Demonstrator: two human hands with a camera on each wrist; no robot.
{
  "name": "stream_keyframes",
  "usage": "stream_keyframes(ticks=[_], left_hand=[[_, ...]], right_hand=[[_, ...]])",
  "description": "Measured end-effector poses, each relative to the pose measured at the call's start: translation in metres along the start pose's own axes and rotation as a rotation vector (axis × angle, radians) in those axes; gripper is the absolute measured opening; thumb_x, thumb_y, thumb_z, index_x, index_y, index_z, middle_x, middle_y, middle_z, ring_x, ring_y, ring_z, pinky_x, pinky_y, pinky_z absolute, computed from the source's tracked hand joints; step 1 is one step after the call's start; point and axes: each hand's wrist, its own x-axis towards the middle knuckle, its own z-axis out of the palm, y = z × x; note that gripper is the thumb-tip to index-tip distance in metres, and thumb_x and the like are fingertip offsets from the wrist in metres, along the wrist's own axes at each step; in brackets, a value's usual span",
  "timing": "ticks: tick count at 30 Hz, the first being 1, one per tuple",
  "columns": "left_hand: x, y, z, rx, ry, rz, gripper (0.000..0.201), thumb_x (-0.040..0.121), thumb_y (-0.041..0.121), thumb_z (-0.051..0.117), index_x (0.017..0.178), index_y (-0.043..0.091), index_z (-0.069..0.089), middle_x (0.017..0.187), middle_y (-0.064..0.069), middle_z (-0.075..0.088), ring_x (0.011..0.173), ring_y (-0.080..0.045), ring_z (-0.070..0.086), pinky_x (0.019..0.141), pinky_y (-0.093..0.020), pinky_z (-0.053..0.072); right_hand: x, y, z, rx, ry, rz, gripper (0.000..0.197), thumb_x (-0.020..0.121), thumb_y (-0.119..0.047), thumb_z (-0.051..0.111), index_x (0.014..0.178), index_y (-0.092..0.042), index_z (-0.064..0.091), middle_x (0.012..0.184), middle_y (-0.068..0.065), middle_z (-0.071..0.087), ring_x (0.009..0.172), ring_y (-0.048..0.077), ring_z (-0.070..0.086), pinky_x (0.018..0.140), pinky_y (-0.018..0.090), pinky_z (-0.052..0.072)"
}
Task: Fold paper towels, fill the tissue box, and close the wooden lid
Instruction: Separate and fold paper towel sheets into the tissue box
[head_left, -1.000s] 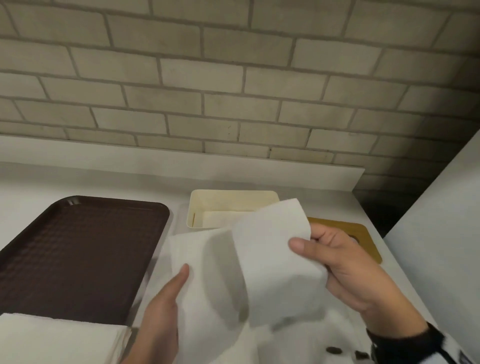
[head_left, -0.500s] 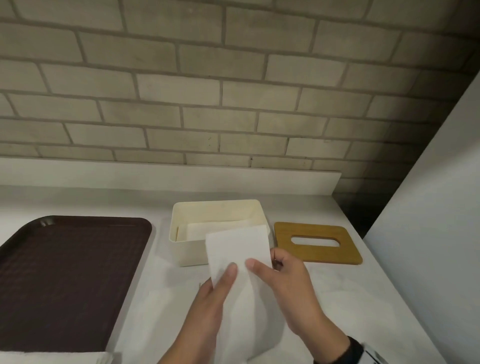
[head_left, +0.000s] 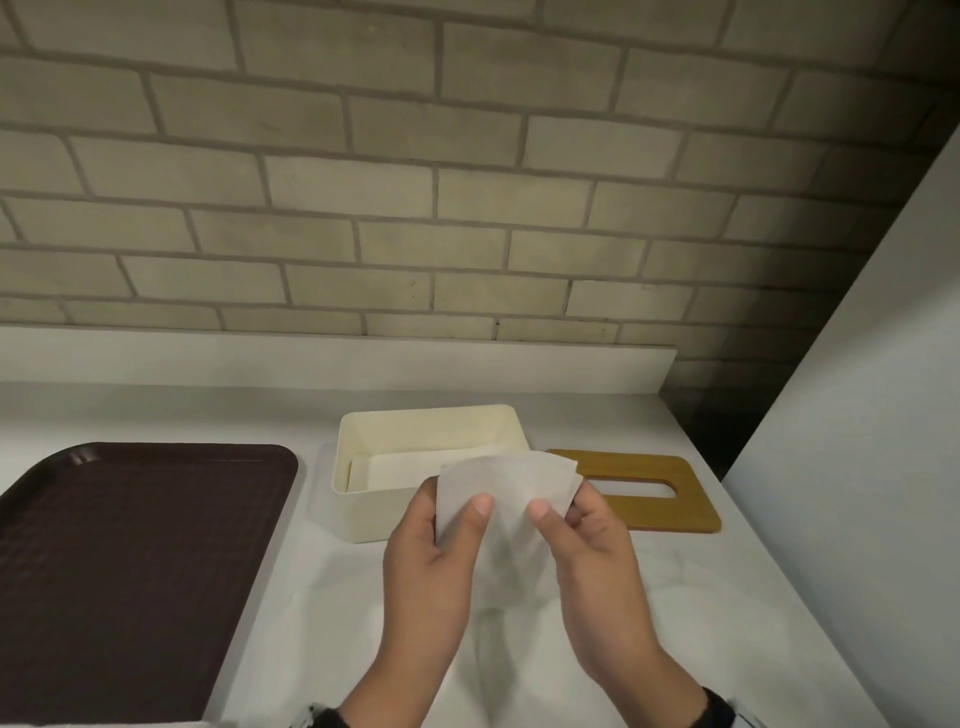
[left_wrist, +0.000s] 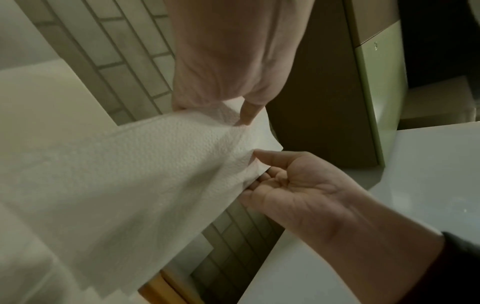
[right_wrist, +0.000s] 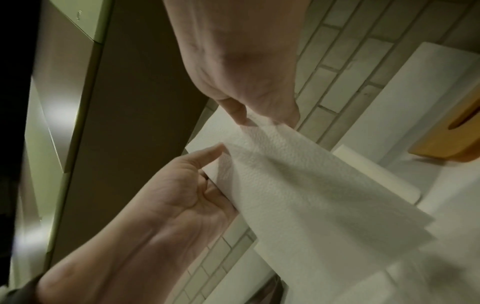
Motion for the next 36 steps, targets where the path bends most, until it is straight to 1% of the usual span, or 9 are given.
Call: stream_keyframes(ticks=[6, 12, 16, 22, 24, 26, 29, 31, 36], left_hand=[[-0.002, -0.018, 0.005, 0.052, 0.002, -0.074, 0.029, 0.072, 0.046, 0.062, 0.101, 0.040, 0.065, 0.100, 0.011, 0.073, 0.097, -0.013, 0.069, 0.090, -0.048, 0.053], [0.008, -0.014, 0.008, -0.008, -0.051, -0.038, 0.042, 0.064, 0.045, 0.072, 0.104, 0.036, 0.061, 0.104, 0.009, 0.072, 0.099, -0.011, 0.068, 0.085, -0.034, 0.053], [0.007, -0.031, 0.008, 0.076, -0.010, -0.129, 0.025, 0.077, 0.029, 0.074, 0.099, 0.033, 0.063, 0.096, 0.010, 0.074, 0.095, -0.013, 0.069, 0.088, -0.040, 0.055], [0.008, -0.032, 0.007, 0.054, -0.053, -0.118, 0.053, 0.060, 0.051, 0.070, 0.109, 0.030, 0.066, 0.102, 0.012, 0.074, 0.098, -0.008, 0.069, 0.085, -0.033, 0.054], [0.007, -0.034, 0.006, 0.051, -0.017, -0.147, 0.036, 0.066, 0.041, 0.076, 0.100, 0.027, 0.070, 0.095, 0.012, 0.075, 0.093, -0.008, 0.070, 0.079, -0.026, 0.054], [0.009, -0.032, 0.005, -0.014, 0.037, -0.185, 0.015, 0.079, 0.021, 0.076, 0.094, 0.022, 0.073, 0.091, 0.006, 0.077, 0.088, -0.011, 0.072, 0.070, -0.020, 0.055], [0.018, -0.015, -0.001, -0.197, 0.098, -0.214, 0.015, 0.088, 0.013, 0.062, 0.100, 0.015, 0.070, 0.095, 0.000, 0.077, 0.088, -0.015, 0.073, 0.064, -0.021, 0.057], [0.029, -0.003, -0.011, -0.256, 0.154, -0.200, 0.016, 0.089, 0.014, 0.060, 0.102, 0.014, 0.069, 0.096, 0.001, 0.076, 0.089, -0.014, 0.072, 0.067, -0.024, 0.056], [0.071, 0.006, -0.038, -0.143, 0.313, -0.156, 0.026, 0.085, 0.007, 0.066, 0.110, 0.014, 0.064, 0.102, 0.000, 0.072, 0.094, -0.018, 0.067, 0.076, -0.034, 0.052]], right_hand=[[-0.002, 0.011, -0.004, 0.044, 0.046, 0.038, 0.022, 0.092, -0.005, 0.053, 0.109, -0.016, 0.063, 0.098, 0.003, 0.074, 0.094, 0.021, 0.070, 0.073, 0.026, 0.057], [0.008, 0.007, -0.004, 0.046, 0.022, -0.030, 0.027, 0.086, -0.011, 0.061, 0.112, -0.020, 0.057, 0.103, 0.002, 0.071, 0.097, 0.018, 0.068, 0.085, 0.035, 0.056], [0.009, 0.024, -0.002, 0.071, 0.033, 0.084, 0.027, 0.090, -0.014, 0.058, 0.115, -0.023, 0.056, 0.107, 0.002, 0.071, 0.099, 0.017, 0.068, 0.086, 0.034, 0.053], [0.011, 0.019, -0.002, 0.040, -0.037, 0.020, 0.021, 0.096, -0.014, 0.048, 0.107, -0.024, 0.062, 0.100, -0.001, 0.072, 0.095, 0.014, 0.068, 0.078, 0.029, 0.054], [0.011, 0.021, -0.002, 0.052, -0.086, 0.067, 0.019, 0.091, -0.020, 0.056, 0.109, -0.024, 0.061, 0.102, -0.001, 0.073, 0.096, 0.013, 0.069, 0.080, 0.028, 0.054], [0.015, 0.029, -0.009, -0.093, -0.150, 0.085, 0.033, 0.083, -0.026, 0.069, 0.114, -0.028, 0.057, 0.106, -0.006, 0.071, 0.100, 0.009, 0.067, 0.086, 0.029, 0.053], [0.030, 0.035, -0.024, -0.554, -0.256, 0.122, 0.048, 0.077, -0.018, 0.076, 0.115, -0.035, 0.052, 0.108, -0.015, 0.067, 0.101, 0.001, 0.062, 0.084, 0.017, 0.050], [0.042, 0.031, -0.032, -0.668, -0.266, 0.169, 0.040, 0.078, -0.011, 0.073, 0.111, -0.029, 0.058, 0.106, -0.011, 0.068, 0.096, 0.008, 0.065, 0.082, 0.020, 0.053], [0.087, -0.003, -0.027, -0.292, -0.058, 0.175, 0.031, 0.085, 0.003, 0.062, 0.112, -0.010, 0.053, 0.103, 0.010, 0.069, 0.095, 0.027, 0.067, 0.073, 0.034, 0.057]])
